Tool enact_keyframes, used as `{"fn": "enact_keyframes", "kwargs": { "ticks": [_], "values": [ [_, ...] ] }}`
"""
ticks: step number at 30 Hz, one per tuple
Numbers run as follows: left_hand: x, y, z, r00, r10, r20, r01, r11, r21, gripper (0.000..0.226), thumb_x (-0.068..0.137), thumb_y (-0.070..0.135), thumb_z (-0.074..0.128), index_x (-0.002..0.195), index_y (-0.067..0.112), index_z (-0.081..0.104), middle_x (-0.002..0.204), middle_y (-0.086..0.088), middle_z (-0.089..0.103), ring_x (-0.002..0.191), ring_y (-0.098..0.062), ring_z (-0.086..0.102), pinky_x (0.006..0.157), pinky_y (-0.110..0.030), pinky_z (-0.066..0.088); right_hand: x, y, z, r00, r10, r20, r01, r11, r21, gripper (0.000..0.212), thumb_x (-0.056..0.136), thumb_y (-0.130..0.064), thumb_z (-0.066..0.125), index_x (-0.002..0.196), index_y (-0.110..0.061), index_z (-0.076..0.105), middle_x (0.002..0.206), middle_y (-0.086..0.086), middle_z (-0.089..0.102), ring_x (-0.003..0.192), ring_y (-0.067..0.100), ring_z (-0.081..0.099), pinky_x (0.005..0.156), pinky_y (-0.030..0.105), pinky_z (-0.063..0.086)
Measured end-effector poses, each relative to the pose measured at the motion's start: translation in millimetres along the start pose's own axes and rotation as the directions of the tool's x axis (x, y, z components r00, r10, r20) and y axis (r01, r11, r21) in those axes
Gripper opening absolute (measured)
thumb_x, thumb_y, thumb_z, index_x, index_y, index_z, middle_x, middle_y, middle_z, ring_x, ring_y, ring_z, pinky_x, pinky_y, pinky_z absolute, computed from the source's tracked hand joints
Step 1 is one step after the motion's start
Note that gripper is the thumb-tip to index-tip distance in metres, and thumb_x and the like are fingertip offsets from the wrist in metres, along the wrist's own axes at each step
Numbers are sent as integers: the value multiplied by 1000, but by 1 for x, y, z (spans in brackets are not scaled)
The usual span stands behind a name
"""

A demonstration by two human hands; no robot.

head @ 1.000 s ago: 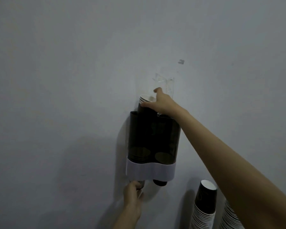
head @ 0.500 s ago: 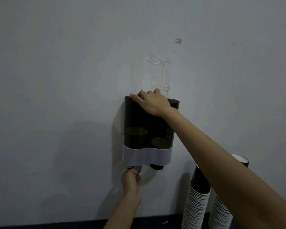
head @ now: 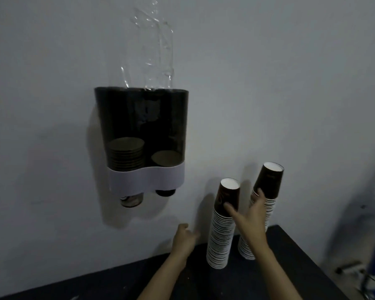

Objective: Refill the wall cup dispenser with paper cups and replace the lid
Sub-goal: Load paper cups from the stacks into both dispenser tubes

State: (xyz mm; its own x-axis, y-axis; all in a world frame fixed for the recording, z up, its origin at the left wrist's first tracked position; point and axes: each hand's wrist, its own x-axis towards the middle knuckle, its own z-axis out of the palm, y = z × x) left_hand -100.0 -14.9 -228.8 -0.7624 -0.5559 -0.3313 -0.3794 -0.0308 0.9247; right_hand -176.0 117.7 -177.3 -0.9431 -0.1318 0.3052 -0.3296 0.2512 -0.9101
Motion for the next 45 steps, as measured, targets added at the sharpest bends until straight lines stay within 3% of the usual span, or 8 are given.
{"fn": "enact_keyframes", "kwargs": {
  "ticks": [5,10,14,22,29,32,36,45],
  "values": [
    [33,-3,36,961,244,131,-274,912,306,97,73,24,74,148,7,14,151,-11,32,139,-26,33,113,-38,33,15,61,22,989,38,140,-44,998,40,115,56,-20,87,142,-17,10,143,8,32,135,21,31,112,39,30],
    [53,-7,64,925,359,124,-379,893,242,73,73,11,68,138,6,36,137,-12,52,127,-24,50,105,-40,42,29,82,42,985,50,165,-51,999,2,72,55,-25,87,109,-25,39,94,-12,55,95,16,60,74,21,46],
    [52,-12,71,912,408,39,-405,886,226,56,78,14,64,130,8,47,129,-9,59,119,-22,57,101,-39,46,31,80,41,994,20,111,-27,998,61,64,54,-30,86,102,-29,44,90,-17,58,82,1,60,65,11,44],
    [44,0,60,943,316,108,-333,858,391,102,70,37,74,147,8,14,155,-11,21,143,-26,23,116,-39,27,61,11,6,995,-76,59,66,985,162,56,59,-23,85,98,-27,45,89,-20,56,78,-7,55,60,7,45],
    [-21,80,34,773,546,-323,-603,790,-106,61,90,30,52,144,30,24,126,1,46,115,-17,50,82,-18,42,56,-51,-50,941,-129,314,202,956,-213,65,55,-29,85,103,-19,41,97,-6,55,88,12,56,76,26,47],
    [-51,119,26,761,585,-279,-648,690,-322,52,95,36,40,144,36,24,132,0,46,123,-19,49,99,-32,45,43,-82,-64,847,-99,522,348,846,-404,73,55,-32,83,112,-15,41,106,1,57,94,18,56,78,31,51],
    [-81,134,0,821,502,-271,-564,641,-521,36,97,37,35,128,24,47,130,-9,55,116,-25,57,82,-28,54,24,-125,-73,827,-192,529,395,867,-304,85,56,-34,84,123,-14,36,101,-6,50,85,7,52,61,12,37],
    [-116,135,-74,848,499,-178,-483,591,-646,40,95,48,25,90,33,62,74,1,76,82,-16,67,76,-29,47,7,-236,-49,856,-288,429,198,950,242,68,75,-29,73,132,-18,37,93,0,59,82,10,62,64,24,55]
  ]
}}
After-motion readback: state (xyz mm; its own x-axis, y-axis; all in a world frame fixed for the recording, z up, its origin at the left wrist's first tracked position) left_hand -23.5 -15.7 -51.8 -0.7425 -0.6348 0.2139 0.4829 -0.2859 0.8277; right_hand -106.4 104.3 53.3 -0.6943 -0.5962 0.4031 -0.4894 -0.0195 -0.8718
